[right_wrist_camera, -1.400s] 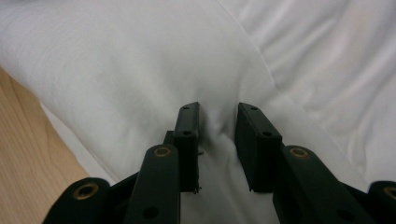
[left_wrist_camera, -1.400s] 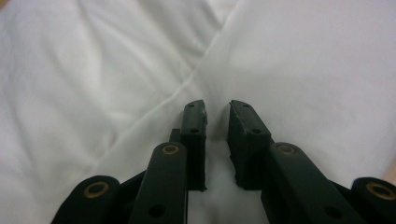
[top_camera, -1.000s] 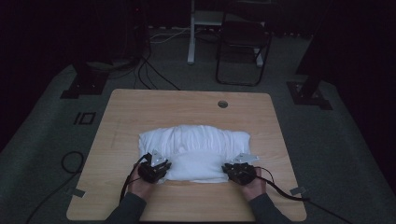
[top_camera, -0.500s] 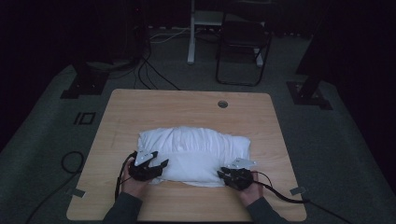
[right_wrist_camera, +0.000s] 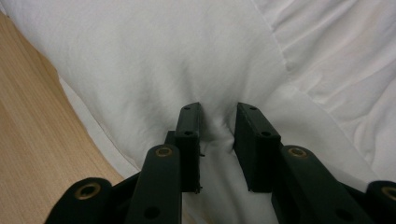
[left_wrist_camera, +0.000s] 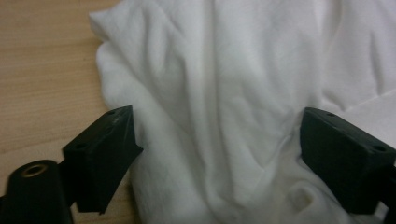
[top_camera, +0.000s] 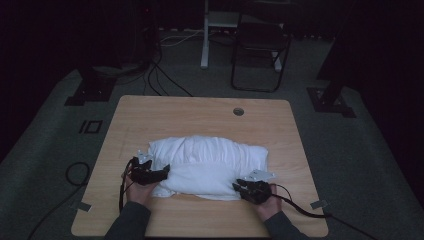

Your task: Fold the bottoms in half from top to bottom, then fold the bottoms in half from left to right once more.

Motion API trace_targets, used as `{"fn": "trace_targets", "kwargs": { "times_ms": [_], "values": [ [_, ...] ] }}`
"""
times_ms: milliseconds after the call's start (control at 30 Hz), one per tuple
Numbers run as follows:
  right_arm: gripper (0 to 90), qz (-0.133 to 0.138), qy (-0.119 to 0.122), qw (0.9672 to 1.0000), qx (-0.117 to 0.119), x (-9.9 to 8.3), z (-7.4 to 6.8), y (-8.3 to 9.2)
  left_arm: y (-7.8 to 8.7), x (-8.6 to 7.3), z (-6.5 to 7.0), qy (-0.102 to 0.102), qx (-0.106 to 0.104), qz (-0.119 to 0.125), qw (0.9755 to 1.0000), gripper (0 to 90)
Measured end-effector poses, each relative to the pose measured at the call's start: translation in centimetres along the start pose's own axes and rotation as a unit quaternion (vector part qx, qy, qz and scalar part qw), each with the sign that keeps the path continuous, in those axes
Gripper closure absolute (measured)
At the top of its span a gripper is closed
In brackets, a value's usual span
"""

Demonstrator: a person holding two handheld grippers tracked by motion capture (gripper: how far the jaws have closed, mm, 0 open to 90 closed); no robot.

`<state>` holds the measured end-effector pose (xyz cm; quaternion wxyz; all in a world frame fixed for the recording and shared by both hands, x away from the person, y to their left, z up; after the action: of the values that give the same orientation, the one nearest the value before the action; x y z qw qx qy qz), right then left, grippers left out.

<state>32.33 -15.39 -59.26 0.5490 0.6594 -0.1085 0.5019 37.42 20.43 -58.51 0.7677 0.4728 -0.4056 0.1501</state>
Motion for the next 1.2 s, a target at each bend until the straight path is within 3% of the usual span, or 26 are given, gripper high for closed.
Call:
{"fn": "trace_targets", "kwargs": {
  "times_ms": [167, 333, 733, 800, 900, 1000, 1133, 1167, 1200],
  "values": [
    [70.2, 0.000, 0.001, 1.0000, 0.001, 0.0, 0.0, 0.0, -0.3, -0.3, -0.5, 0.022, -0.004, -0.009, 0.9997, 7.9],
    [69.7, 0.001, 0.000, 1.0000, 0.005, 0.0, 0.1, 0.0, -0.3, -0.4, -0.7, 0.025, 0.011, -0.013, 0.9995, 1.3],
    [69.2, 0.005, 0.001, 1.0000, 0.008, -0.1, 0.1, 0.0, -0.5, -0.5, 0.2, 0.030, 0.031, -0.012, 0.9990, 4.0],
    [69.0, 0.006, 0.002, 0.9999, 0.008, -0.1, 0.1, 0.0, -0.4, -0.6, 0.3, 0.027, 0.026, -0.009, 0.9993, 7.6],
    [68.5, 0.006, 0.002, 0.9999, 0.009, -0.1, 0.1, 0.0, -0.2, -0.5, 0.7, 0.019, 0.009, -0.006, 0.9998, 20.1],
    [68.0, 0.007, 0.002, 0.9999, 0.010, -0.1, 0.0, 0.0, -0.2, -0.5, 1.0, 0.024, -0.019, 0.003, 0.9995, 46.3],
    [67.4, 0.008, 0.001, 0.9999, 0.013, -0.1, 0.0, 0.0, -0.3, -0.5, 1.3, 0.018, -0.025, 0.000, 0.9995, 65.9],
    [67.4, 0.008, 0.001, 0.9999, 0.013, -0.1, 0.0, 0.0, -0.3, -0.5, 1.3, 0.018, -0.025, 0.000, 0.9995, 65.9],
    [66.1, 0.006, -0.001, 0.9999, 0.015, 0.0, 0.0, 0.0, -0.3, -0.5, 1.3, 0.026, -0.044, 0.000, 0.9987, 73.0]
  ]
}}
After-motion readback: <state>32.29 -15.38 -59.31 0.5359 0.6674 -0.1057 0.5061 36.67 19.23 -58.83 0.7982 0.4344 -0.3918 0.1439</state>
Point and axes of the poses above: each handheld gripper's, and its own axes: y roughly backward along the jaws, x roughly out of its top, z roughly to its right, the point moved 4 cm from there along -y, roughly forward along the jaws, and after that the axes turned 14 degrees about -x, right-handed, at the moved point
